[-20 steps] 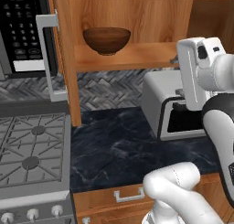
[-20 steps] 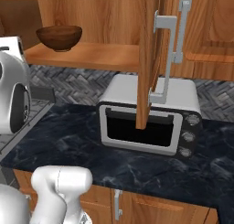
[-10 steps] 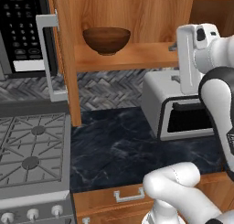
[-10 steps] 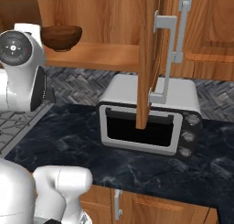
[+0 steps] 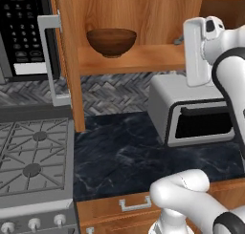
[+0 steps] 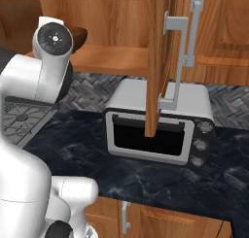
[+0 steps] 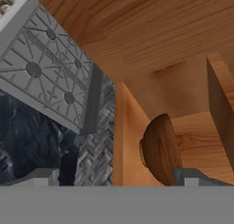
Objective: Pick up the bowls from the cabinet and place each bowl in front of a stool on the dining counter.
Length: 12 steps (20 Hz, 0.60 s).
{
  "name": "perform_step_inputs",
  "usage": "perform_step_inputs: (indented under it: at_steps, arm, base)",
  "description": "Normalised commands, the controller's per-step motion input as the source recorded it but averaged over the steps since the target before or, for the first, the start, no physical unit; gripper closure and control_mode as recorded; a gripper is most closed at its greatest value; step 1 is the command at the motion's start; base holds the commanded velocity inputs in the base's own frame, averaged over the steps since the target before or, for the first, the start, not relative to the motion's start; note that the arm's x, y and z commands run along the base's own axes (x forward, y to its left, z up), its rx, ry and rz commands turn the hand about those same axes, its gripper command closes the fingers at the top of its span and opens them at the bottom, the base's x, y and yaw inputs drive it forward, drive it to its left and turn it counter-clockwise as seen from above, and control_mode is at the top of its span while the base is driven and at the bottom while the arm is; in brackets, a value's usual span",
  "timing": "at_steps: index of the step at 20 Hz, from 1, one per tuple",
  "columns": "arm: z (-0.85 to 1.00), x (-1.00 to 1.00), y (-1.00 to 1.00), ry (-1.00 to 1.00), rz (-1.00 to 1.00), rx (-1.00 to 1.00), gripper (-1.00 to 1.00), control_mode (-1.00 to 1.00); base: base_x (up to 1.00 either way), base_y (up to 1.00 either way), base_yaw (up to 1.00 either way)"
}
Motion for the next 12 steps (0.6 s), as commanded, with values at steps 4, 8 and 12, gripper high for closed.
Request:
perform_step_inputs:
  at_steps: [4, 8, 12]
  arm:
    - [-0.01, 0.22, 0.0, -0.04, 0.13, 0.0, -1.0, -1.0]
    - [0.0, 0.33, 0.0, -0.08, 0.13, 0.0, -1.0, -1.0]
    - [0.0, 0.54, 0.11, -0.02, 0.08, 0.0, -1.0, -1.0]
  base:
    - [0.0, 0.0, 0.0]
    - [0.0, 0.0, 0.0]
    - [0.0, 0.0, 0.0]
